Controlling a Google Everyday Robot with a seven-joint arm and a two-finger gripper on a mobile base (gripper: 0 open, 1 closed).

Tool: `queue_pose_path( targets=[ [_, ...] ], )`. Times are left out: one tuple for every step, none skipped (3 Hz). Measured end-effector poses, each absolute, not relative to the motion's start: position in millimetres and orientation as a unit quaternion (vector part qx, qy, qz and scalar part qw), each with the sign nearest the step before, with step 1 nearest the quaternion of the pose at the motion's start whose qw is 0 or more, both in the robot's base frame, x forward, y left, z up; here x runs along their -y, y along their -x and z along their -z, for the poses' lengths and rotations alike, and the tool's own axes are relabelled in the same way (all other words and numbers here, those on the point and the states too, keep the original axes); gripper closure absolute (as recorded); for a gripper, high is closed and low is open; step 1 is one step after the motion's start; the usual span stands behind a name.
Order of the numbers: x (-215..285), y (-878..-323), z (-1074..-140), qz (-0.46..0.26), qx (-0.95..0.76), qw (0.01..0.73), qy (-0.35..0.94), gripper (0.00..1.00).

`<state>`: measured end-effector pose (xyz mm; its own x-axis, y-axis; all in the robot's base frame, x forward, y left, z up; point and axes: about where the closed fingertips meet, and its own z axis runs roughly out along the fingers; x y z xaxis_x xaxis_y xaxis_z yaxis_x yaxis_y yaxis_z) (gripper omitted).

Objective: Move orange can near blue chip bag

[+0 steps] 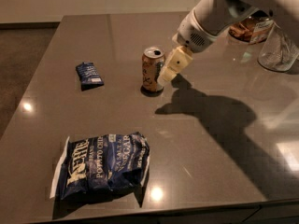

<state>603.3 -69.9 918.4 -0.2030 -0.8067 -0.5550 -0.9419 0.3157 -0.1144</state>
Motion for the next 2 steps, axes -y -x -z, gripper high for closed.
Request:
queue_pose_path(
  targets=[
    [54, -610, -913, -0.142, -0.764, 0.266, 0.571, 0.0],
    [36, -613, -913, -0.158, -0.756, 0.266, 0.576, 0.0]
  ],
)
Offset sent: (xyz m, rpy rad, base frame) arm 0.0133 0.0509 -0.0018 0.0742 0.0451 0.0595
